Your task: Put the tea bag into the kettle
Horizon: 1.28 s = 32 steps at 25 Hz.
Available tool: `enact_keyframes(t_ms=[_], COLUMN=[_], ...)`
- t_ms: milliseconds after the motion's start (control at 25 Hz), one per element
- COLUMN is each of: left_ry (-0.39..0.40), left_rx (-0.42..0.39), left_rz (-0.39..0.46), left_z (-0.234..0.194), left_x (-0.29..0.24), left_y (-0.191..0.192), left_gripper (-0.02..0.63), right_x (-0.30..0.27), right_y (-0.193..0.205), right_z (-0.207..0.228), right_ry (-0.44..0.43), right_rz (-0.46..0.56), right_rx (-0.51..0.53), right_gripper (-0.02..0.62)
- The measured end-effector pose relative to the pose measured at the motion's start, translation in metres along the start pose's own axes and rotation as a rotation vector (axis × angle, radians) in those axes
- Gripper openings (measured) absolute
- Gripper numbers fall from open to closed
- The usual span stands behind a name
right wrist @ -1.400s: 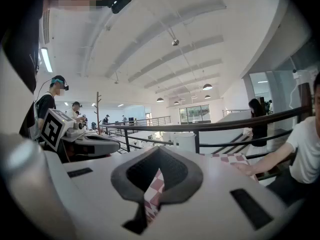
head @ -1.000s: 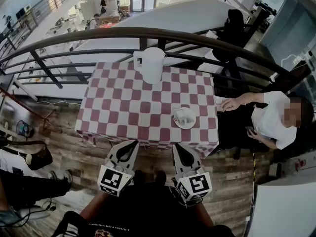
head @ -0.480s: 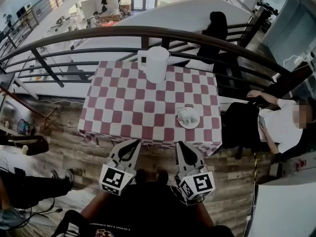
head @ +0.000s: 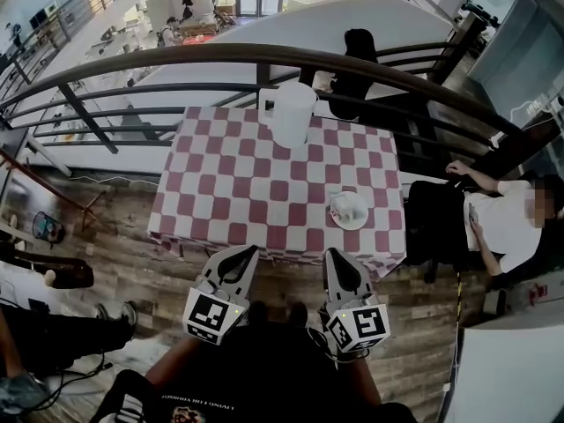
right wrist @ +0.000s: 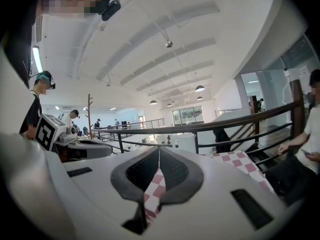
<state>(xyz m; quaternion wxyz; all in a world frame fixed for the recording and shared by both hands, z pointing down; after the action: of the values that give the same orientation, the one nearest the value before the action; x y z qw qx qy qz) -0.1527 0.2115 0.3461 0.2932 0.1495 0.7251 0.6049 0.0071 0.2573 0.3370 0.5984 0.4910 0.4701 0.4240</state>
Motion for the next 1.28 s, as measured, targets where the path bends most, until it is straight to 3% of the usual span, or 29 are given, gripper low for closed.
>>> enact_keyframes(t_ms=[600, 920, 1280], left_ry=[-0.003, 0.016, -0.015], left_rx=[-0.028, 0.0, -0.021], left_rz=[0.038, 0.062, 0.083], left_z=[-0.047, -0.067, -0.112], left_x=[-0.017, -0.052, -0.108], left_y=[-0.019, -0.038, -0.065], left_gripper=[-0.001, -0.002, -0.002], right_x=[-0.048, -0.093, -0.164], right_y=[-0.013, -0.026, -0.04], right_z=[-0.008, 0.011, 0.048], right_ry=[0.005, -0.014, -0.029], right_rz=[0.036, 0.066, 0.076], right_rx=[0.019, 0.033, 0.038], right_gripper=[0.014, 0.014, 0.014])
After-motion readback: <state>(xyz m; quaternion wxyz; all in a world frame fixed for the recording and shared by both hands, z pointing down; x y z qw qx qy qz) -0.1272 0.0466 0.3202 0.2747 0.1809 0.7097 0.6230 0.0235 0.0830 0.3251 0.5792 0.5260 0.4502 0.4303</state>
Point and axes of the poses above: the fingertips, and each gripper's own axes: x backward along the fingers, z to its right, y out of its underside, the point moved 2 cm from there along x, backward along the fingers, and after that the axes turned 4 degrees about x, right-handed, at the moved point
